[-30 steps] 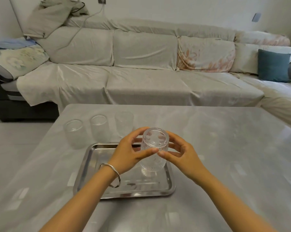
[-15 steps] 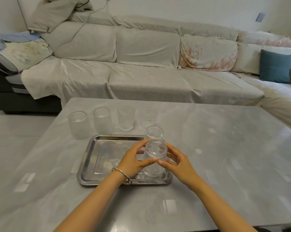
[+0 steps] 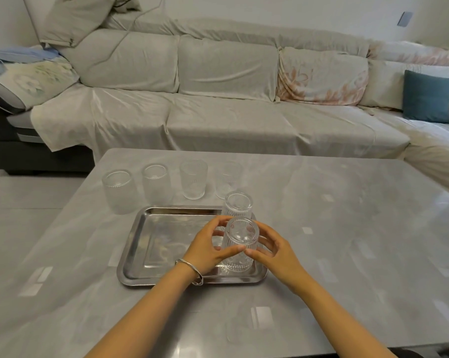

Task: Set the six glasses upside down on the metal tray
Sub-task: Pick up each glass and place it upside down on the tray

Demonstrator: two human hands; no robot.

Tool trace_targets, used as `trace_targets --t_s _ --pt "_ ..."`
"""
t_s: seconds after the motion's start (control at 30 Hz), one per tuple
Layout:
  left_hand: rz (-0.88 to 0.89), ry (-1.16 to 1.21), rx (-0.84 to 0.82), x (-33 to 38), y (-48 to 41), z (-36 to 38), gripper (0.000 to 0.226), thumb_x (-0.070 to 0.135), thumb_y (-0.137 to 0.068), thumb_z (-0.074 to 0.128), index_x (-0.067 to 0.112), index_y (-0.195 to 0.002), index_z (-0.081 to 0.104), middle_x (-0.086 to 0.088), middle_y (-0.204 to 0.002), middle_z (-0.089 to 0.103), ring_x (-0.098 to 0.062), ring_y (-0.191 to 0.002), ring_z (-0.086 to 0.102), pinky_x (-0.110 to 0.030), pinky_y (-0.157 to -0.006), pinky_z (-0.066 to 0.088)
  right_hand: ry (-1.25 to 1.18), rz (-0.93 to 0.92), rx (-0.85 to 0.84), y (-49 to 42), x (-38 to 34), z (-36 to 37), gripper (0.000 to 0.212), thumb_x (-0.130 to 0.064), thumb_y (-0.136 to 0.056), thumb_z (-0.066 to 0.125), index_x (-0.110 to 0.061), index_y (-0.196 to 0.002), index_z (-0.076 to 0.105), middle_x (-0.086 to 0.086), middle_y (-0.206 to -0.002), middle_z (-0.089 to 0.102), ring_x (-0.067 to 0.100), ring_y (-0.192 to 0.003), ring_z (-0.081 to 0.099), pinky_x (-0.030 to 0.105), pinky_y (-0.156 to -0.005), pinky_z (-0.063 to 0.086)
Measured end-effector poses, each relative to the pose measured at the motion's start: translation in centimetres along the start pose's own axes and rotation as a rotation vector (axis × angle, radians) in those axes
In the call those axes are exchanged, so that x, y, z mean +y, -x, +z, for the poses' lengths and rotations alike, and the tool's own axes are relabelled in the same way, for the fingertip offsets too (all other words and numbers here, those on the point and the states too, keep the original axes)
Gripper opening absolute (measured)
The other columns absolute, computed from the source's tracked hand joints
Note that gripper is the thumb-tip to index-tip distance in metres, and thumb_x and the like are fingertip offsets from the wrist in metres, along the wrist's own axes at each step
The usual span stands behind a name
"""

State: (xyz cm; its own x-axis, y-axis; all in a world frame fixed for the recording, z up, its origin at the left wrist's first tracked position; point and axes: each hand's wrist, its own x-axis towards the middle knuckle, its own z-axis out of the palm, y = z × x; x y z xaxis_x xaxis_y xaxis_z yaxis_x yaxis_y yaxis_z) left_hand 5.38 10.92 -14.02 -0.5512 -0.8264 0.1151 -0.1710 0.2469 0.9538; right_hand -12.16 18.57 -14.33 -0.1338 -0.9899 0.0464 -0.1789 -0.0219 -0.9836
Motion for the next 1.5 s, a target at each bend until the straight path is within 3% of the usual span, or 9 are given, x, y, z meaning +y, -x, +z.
trace_targets --t_s 0.23,0.4,0.5,0.6,0.73,1.0,1.2,1.4,1.5 --pt "-0.017 -0.024 -0.003 -0.2 -0.2 -1.3 0.064 0.058 -0.056 0.071 0.046 -0.112 0.045 0.015 -0.120 0.051 -0.008 -0.107 0.053 -0.028 -0.081 0.055 0.050 0.014 -0.048 -0.3 -0.8 -1.2 0.065 -0.033 -0.066 0.079 -0.034 -0.125 0.052 -0.011 -0.130 0.058 0.004 -0.117 0.057 0.025 -0.094 0.050" --pt "0.034 -0.111 0.148 1.0 -2.6 -6.1 0.060 0.054 -0.064 0.065 0.029 -0.117 0.051 0.007 -0.120 0.056 -0.010 -0.105 0.057 -0.018 -0.077 0.052 0.079 -0.072 0.060 -3.5 -4.1 -4.2 0.056 -0.043 -0.065 0.074 -0.035 -0.118 0.056 -0.010 -0.125 0.060 0.006 -0.112 0.060 0.016 -0.084 0.051" --pt "0.090 -0.217 0.246 1.6 -5.0 -8.5 0.053 0.042 -0.073 0.067 0.023 -0.119 0.051 0.003 -0.120 0.056 -0.013 -0.107 0.054 -0.025 -0.088 0.047 0.181 -0.080 0.088 -7.7 -5.9 -4.9 0.065 -0.050 -0.064 0.072 -0.034 -0.124 0.052 -0.014 -0.129 0.056 0.004 -0.114 0.057 0.013 -0.079 0.051" --pt "0.174 -0.414 0.287 1.9 -7.3 -10.1 0.058 0.050 -0.072 0.063 0.023 -0.122 0.050 0.004 -0.123 0.054 -0.011 -0.112 0.049 -0.024 -0.095 0.039 0.314 -0.002 0.023 -12.4 -6.7 -4.4 0.081 -0.057 -0.061 0.072 -0.038 -0.133 0.040 -0.012 -0.141 0.042 0.009 -0.122 0.047 0.023 -0.089 0.044" --pt "0.226 -0.536 0.306 1.2 -11.0 -10.9 0.061 0.049 -0.075 0.063 0.022 -0.127 0.047 0.001 -0.131 0.051 -0.016 -0.122 0.043 -0.026 -0.101 0.033 0.422 0.088 -0.064 -17.7 -6.0 -2.5 0.093 -0.053 -0.065 0.075 -0.034 -0.142 0.026 -0.004 -0.155 0.024 0.022 -0.138 0.031 0.036 -0.101 0.037" --pt "0.148 -0.594 0.276 -1.7 -15.9 -10.9 0.060 0.046 -0.081 0.058 0.020 -0.134 0.043 -0.002 -0.144 0.041 -0.019 -0.134 0.033 -0.029 -0.109 0.024 0.453 0.089 -0.096 -22.7 -3.7 -0.2 0.098 -0.045 -0.066 0.079 -0.029 -0.145 0.023 -0.001 -0.155 0.021 0.020 -0.139 0.029 0.032 -0.103 0.032" --pt "0.072 -0.606 0.242 -3.7 -16.1 -10.6 0.056 0.045 -0.085 0.054 0.024 -0.135 0.042 0.000 -0.149 0.034 -0.019 -0.142 0.019 -0.035 -0.114 0.019 0.442 0.045 -0.004 -23.3 -2.5 0.4 0.091 -0.037 -0.066 0.082 -0.025 -0.141 0.030 0.005 -0.145 0.038 0.019 -0.120 0.046 0.026 -0.090 0.039" --pt "0.050 -0.586 0.241 -3.1 -15.8 -10.5 0.054 0.044 -0.086 0.053 0.023 -0.134 0.042 0.001 -0.150 0.034 -0.018 -0.142 0.017 -0.035 -0.114 0.018 0.422 -0.039 0.068 -21.9 -3.7 0.1 0.083 -0.037 -0.062 0.084 -0.032 -0.133 0.040 0.001 -0.128 0.050 0.016 -0.108 0.053 0.027 -0.086 0.046" --pt "0.086 -0.446 0.290 -1.6 -14.7 -10.4 0.050 0.045 -0.086 0.051 0.025 -0.131 0.047 0.003 -0.145 0.042 -0.014 -0.140 0.024 -0.030 -0.112 0.022 0.293 -0.057 0.132 -20.4 -6.6 -0.5 0.081 -0.040 -0.059 0.085 -0.035 -0.130 0.045 -0.006 -0.120 0.054 0.007 -0.102 0.058 0.019 -0.077 0.047"
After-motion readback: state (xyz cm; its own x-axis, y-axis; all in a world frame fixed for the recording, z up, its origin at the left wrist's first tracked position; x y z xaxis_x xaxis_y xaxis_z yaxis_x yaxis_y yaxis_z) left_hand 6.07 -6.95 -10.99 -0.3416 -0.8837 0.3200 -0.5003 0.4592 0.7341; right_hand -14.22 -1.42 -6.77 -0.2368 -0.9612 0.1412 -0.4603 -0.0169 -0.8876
